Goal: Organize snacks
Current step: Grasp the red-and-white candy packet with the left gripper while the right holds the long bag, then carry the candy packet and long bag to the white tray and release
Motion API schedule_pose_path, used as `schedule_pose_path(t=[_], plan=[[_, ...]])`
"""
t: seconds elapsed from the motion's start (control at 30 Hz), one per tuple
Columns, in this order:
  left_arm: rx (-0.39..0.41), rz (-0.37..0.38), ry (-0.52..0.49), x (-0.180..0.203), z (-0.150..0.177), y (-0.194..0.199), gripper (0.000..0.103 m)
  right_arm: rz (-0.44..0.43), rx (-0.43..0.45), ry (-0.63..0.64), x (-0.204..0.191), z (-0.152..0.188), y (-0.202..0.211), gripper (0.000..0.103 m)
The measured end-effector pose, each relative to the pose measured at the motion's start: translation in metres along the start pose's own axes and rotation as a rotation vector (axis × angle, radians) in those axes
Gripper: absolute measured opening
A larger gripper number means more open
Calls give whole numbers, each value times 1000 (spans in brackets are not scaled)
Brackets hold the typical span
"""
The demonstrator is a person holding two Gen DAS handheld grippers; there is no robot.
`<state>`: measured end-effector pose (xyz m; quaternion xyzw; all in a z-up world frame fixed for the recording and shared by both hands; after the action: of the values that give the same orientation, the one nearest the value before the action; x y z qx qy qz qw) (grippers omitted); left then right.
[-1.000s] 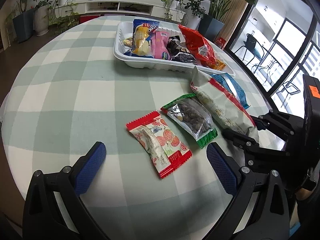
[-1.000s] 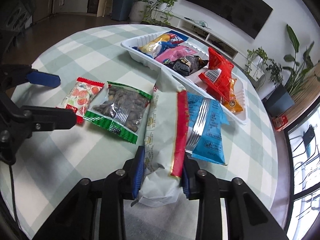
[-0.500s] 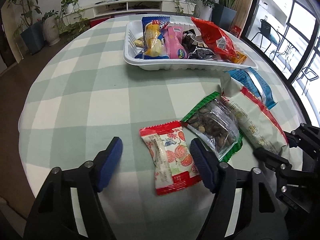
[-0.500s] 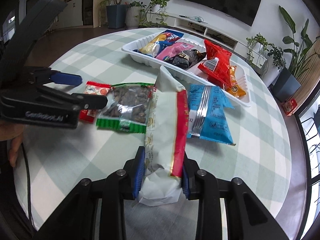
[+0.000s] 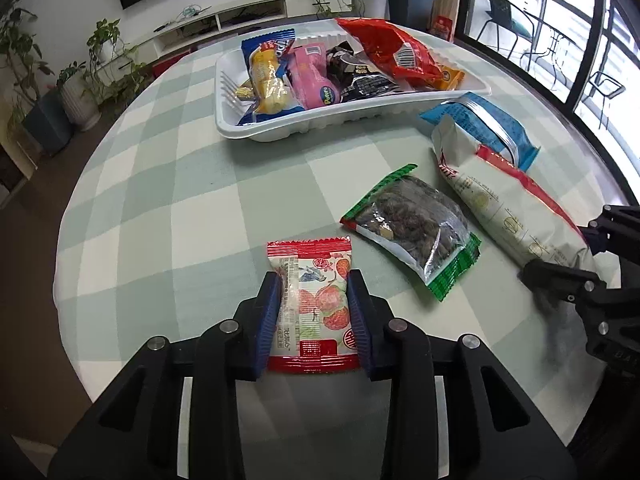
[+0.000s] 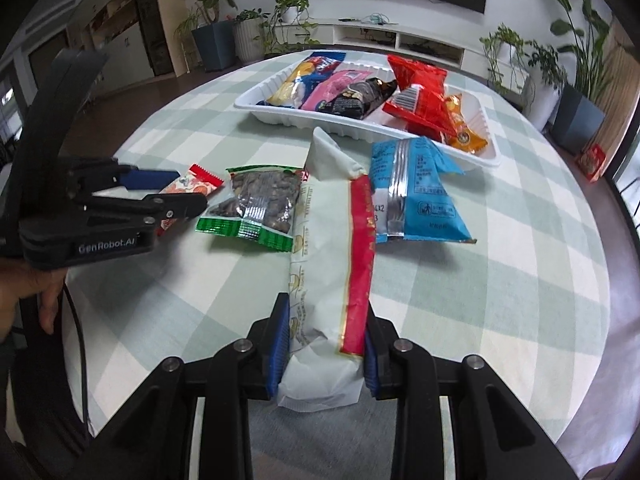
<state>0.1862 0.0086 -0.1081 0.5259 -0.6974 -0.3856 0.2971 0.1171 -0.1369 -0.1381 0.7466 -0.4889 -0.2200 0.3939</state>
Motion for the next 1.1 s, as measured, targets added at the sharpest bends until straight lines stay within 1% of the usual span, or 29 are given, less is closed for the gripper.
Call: schedule_pose_path(t=[0.17, 0.33, 0.53, 0.63, 0.9, 1.1], plan=[[23, 45, 33, -4, 5, 5, 30, -35, 18, -56, 5, 4, 6, 32], [47, 103, 93, -14, 12, 17, 30, -84, 50, -112, 7, 4, 15, 32], [90, 176, 156, -24, 13, 38, 30, -183, 94, -187, 8, 6, 29, 32], [111, 224, 186, -26, 11, 47, 30, -214, 113, -206, 8, 5, 36, 32], [171, 272, 194, -20, -4, 72, 30, -232, 151, -228, 13, -2, 52, 32], [222, 296, 190, -23, -31, 87, 30, -203, 192, -242, 31, -16, 67, 32]])
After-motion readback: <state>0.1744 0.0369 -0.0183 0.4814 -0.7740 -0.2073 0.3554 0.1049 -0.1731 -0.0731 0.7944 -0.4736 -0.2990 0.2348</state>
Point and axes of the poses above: each gripper's, at about its wrist camera, not at the fingertips, and y roughly against the way its jaws point, x to its right, z to its underside, the point moved 3 cm from there along -y, roughly the way its jaws point, and after that the axes turned 8 degrees about y, right-handed, at the moved point
